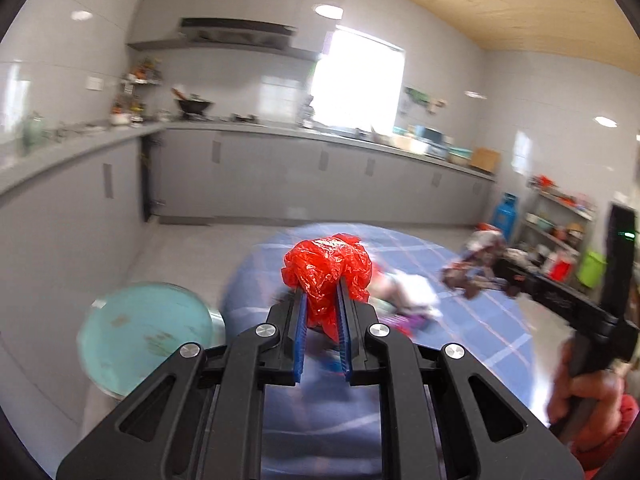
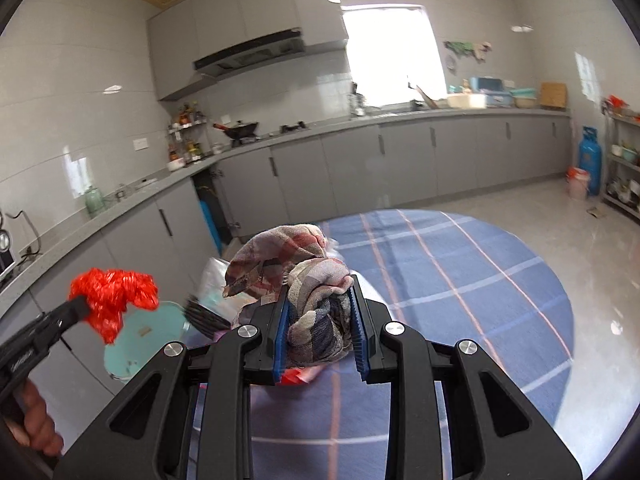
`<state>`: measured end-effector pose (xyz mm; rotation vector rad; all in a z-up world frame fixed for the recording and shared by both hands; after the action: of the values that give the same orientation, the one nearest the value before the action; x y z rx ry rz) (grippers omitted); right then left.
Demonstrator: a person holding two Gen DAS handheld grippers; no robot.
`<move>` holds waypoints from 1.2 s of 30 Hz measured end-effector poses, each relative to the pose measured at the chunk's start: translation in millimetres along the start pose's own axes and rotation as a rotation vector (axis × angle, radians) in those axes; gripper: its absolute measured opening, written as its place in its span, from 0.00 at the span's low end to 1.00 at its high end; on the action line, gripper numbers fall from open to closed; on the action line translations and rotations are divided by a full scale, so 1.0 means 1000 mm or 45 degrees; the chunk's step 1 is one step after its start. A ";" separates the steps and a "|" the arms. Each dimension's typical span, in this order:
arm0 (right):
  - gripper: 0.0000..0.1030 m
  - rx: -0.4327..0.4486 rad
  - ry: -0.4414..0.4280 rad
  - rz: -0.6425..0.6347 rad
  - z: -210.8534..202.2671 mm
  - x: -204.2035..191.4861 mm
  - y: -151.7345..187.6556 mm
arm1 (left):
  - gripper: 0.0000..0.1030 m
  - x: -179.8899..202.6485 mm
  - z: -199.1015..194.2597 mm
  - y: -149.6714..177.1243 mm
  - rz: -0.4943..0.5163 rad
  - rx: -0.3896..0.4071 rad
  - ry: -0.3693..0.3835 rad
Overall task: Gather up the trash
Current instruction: 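Carry both items over the teal bucket and open both tools to drop them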
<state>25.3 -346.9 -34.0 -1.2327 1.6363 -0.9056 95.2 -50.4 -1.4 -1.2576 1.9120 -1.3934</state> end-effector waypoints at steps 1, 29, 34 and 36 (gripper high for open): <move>0.26 -0.004 -0.035 -0.015 0.005 -0.011 -0.005 | 0.13 -0.015 0.000 -0.007 -0.018 -0.001 -0.046; 0.27 -0.527 -0.399 -0.282 0.191 -0.259 0.106 | 0.13 -0.226 0.069 0.064 -0.333 -0.358 -0.445; 0.29 -0.611 -0.404 -0.262 0.212 -0.263 0.122 | 0.13 -0.227 0.077 0.078 -0.354 -0.405 -0.465; 0.30 -0.616 -0.383 -0.263 0.218 -0.260 0.124 | 0.13 -0.227 0.079 0.083 -0.350 -0.416 -0.466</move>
<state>220.4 -75.0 -169.3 -1.7998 1.5460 -0.4167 232.1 113.2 -140.2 -1.8465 1.8014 -0.9008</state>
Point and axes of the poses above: each gripper's, at about its wrist camera, not at the fingertips, and z roughly the way its jaws point, x to its right, y to its underside, the point moved 9 cm from there along z, roughly the way its jaws point, and after that the axes turned 3 degrees about -y, right-handed, at the moved point
